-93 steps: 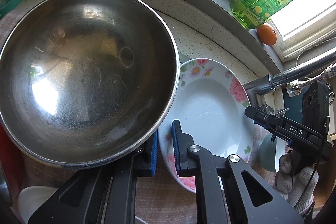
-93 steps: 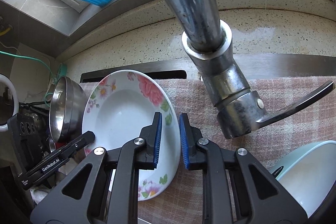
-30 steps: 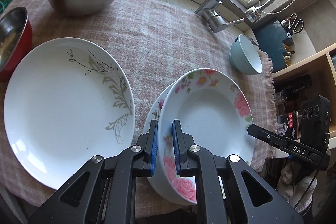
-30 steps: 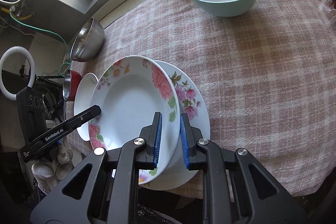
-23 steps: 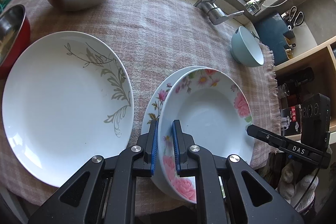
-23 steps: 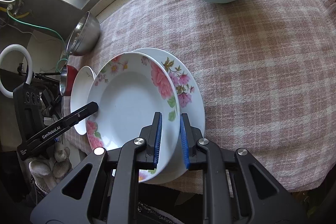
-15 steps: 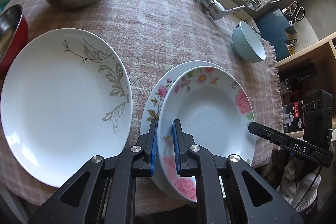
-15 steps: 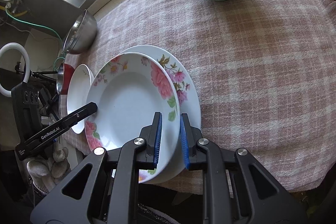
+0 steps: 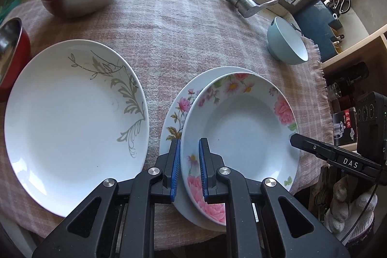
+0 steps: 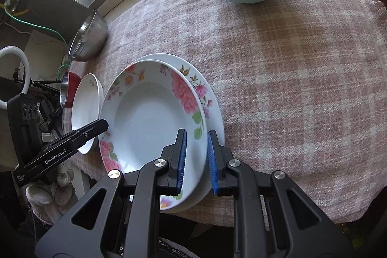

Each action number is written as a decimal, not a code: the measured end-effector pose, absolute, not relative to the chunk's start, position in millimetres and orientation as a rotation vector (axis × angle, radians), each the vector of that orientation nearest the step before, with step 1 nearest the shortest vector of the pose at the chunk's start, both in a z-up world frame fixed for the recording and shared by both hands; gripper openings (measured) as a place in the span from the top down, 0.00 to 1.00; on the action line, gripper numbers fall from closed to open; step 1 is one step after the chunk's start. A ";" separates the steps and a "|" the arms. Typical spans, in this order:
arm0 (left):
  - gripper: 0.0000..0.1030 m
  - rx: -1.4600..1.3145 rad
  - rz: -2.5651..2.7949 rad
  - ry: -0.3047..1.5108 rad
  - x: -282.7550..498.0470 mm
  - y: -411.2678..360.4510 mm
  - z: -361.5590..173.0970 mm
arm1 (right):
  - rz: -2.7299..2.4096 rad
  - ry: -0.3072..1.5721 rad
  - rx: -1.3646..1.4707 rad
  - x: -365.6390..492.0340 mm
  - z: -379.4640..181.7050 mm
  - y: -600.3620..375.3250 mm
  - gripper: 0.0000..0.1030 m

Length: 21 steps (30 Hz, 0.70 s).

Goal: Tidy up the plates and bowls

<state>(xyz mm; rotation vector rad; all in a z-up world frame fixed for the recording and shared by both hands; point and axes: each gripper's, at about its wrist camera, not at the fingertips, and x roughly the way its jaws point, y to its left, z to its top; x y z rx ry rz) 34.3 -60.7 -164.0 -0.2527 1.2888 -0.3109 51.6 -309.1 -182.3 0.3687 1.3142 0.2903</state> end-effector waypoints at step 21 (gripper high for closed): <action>0.77 -0.303 -0.290 1.237 32.0 -37.5 -149.1 | 0.263 1.247 0.273 56.8 -161.6 -295.9 0.50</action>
